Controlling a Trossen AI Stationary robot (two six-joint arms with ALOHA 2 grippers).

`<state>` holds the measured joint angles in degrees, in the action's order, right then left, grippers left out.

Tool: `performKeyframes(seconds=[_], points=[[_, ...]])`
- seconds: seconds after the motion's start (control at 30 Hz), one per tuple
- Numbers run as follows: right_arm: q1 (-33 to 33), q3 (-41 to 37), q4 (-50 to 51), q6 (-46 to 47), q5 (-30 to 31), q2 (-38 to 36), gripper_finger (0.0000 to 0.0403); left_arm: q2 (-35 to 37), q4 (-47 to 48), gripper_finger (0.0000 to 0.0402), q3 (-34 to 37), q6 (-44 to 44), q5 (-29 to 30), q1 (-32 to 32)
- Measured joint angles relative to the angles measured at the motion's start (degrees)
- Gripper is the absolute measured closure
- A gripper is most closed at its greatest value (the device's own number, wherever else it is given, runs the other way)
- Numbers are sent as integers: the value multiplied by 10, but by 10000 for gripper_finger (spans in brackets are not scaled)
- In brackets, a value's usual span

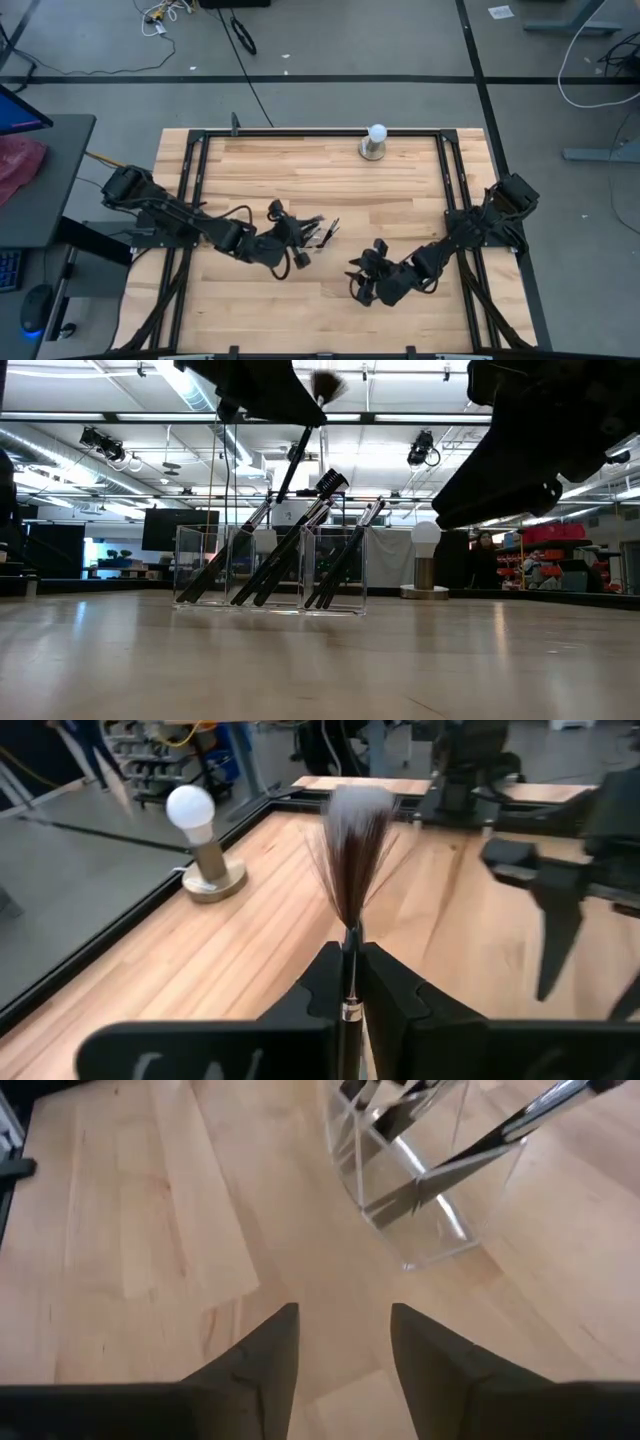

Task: Put items in baskets/containers
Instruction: Put the highlighter brush into the transparent organizer

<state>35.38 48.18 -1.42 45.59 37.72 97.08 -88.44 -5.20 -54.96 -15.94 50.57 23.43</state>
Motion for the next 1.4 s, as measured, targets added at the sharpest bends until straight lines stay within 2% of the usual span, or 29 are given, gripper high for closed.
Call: performKeyframes(seconds=[0.27,0.47,0.83,1.27,1.4], points=[[13,0,-10,0,38,0,245,-34,4,377,1,-51,9,-4],[17,0,-39,-27,39,0,246,-71,-5,379,1,-78,24,2],[16,0,-63,-56,39,0,246,-80,40,373,1,-146,34,9],[16,0,-67,-60,39,1,246,-91,74,367,1,-199,15,1],[16,0,-68,-60,39,1,245,-91,83,366,1,-215,-11,-6]])
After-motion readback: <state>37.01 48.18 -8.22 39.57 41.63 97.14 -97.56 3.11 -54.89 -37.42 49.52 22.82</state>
